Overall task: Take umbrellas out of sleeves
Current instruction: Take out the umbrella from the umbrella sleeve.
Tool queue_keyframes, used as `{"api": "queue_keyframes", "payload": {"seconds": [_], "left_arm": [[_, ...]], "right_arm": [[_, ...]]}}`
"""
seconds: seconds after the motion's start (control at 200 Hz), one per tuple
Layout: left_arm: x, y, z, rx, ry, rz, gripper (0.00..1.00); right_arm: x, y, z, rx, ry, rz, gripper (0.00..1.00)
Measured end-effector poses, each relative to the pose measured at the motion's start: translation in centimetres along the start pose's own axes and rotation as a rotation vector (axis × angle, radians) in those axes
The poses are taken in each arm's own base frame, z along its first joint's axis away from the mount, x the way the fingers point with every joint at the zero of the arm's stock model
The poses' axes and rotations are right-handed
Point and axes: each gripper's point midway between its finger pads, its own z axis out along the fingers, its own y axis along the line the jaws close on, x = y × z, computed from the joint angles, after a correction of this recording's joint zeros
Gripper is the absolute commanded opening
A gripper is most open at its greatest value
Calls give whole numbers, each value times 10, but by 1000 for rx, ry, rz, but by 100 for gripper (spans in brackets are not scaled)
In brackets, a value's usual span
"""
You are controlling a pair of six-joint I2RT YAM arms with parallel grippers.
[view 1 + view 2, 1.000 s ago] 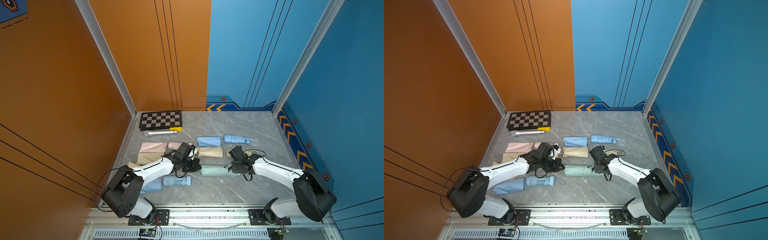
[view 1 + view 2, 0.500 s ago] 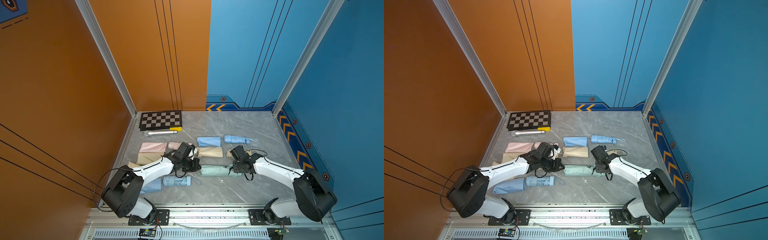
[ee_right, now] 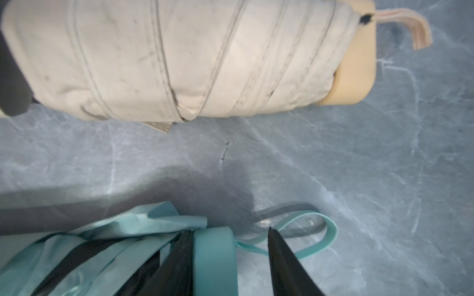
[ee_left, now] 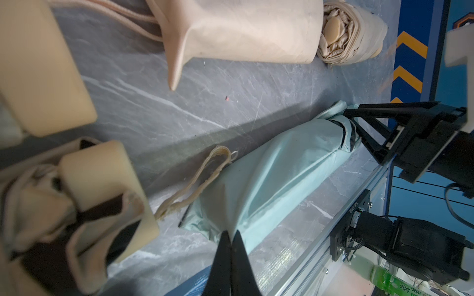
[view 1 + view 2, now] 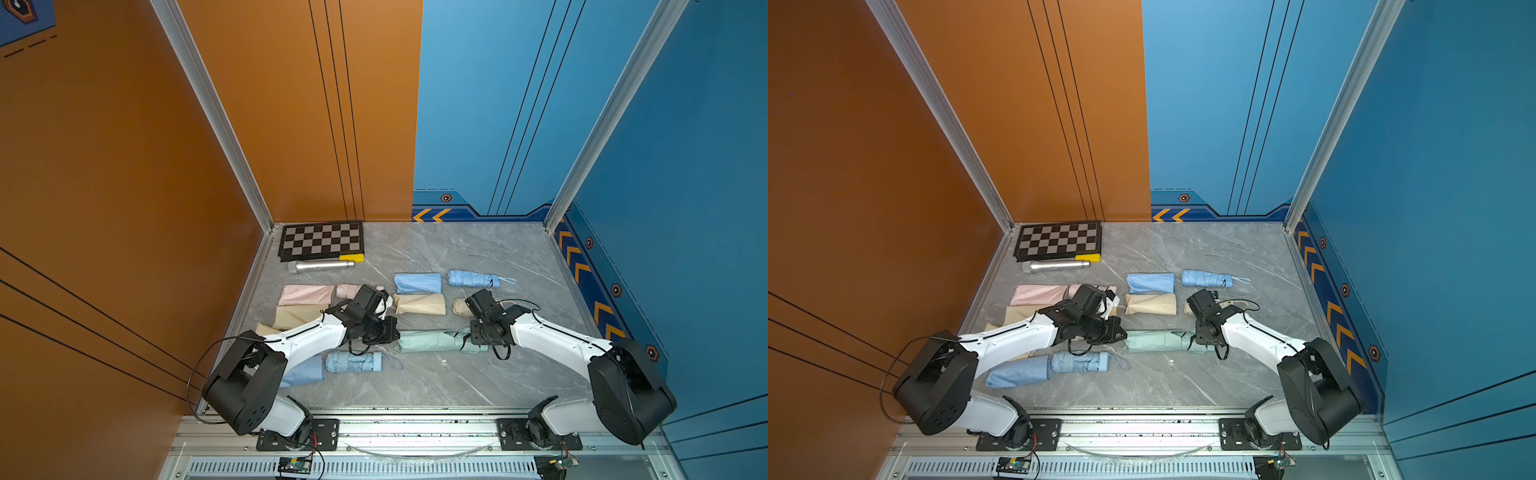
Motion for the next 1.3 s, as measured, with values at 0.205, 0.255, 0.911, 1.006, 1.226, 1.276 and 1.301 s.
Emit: {"api": "queue_keyframes", "payload": {"seconds": [0.205, 0.255, 0.911, 1.006, 1.226, 1.276, 1.301], "left_arm": [[0, 4, -1, -11, 3, 1, 0], [0, 4, -1, -12, 4, 0, 0], [-1, 6, -2, -15, 0, 2, 0], [-1, 6, -2, -15, 0, 2, 0], [-2, 8, -2, -18, -2, 4, 0], [-2, 8, -2, -18, -2, 6, 0], [-2, 8, -2, -18, -2, 6, 0]], "right_arm": [[-1, -4, 1, -2, 7, 5, 51], [-1, -4, 1, -3, 10, 8, 51], [2, -18, 3, -3, 58, 30, 52], [2, -20, 2, -4, 67, 27, 53], [1, -24, 0, 4, 76, 13, 53], [1, -25, 0, 6, 78, 10, 53], [1, -25, 0, 6, 79, 8, 53]]}}
